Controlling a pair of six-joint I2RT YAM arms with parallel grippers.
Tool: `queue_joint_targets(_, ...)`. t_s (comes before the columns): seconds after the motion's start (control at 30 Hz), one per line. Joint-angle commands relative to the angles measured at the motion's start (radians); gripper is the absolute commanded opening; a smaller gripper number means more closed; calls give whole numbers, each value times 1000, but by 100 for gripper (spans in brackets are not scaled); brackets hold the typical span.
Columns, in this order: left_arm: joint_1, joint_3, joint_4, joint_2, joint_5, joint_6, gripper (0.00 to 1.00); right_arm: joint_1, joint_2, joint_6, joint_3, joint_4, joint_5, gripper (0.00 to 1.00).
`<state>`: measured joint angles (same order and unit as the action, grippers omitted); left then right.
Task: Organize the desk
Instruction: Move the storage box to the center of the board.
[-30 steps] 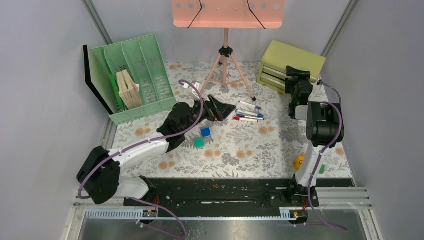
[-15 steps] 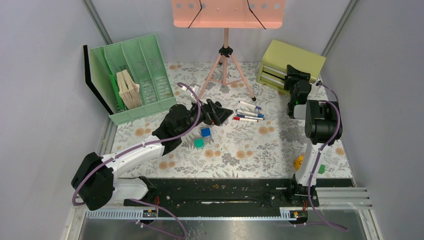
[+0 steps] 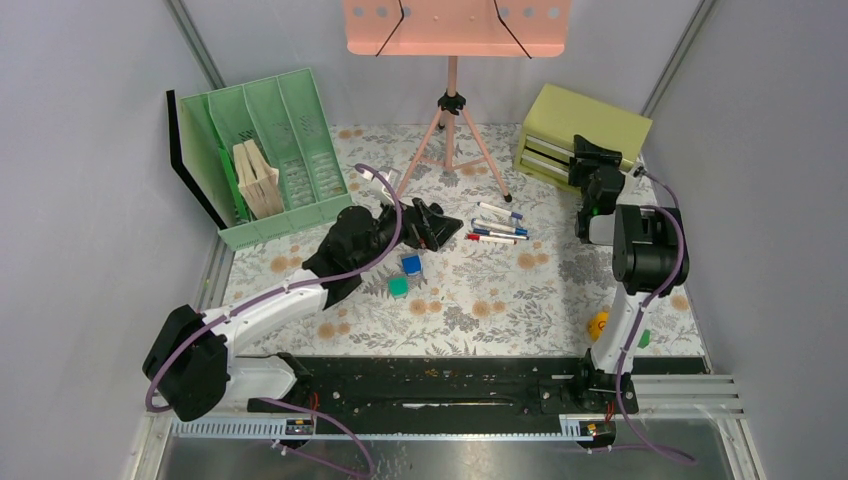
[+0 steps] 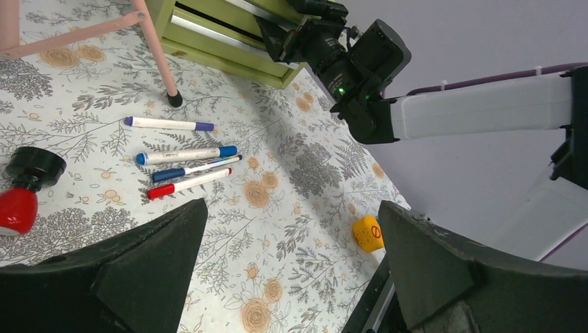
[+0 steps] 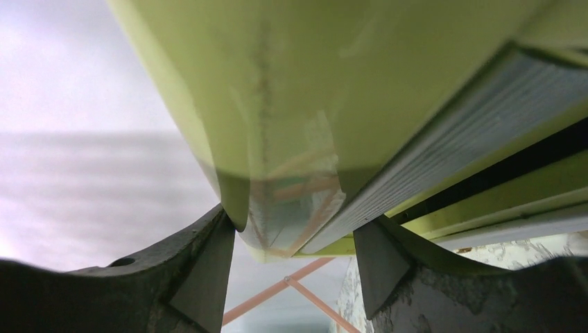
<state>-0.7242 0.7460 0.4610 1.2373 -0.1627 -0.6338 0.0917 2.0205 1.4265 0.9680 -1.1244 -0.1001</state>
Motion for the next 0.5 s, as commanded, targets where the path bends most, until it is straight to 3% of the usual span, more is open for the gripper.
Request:
queue_joint_targets(0.0, 10, 51, 36, -2, -40, 34, 97, -7, -134, -80, -47, 62, 21, 12)
queue_joint_targets(0.47, 25, 56, 2, -41, -41, 90, 97, -30, -360, -130, -202, 186, 30, 11)
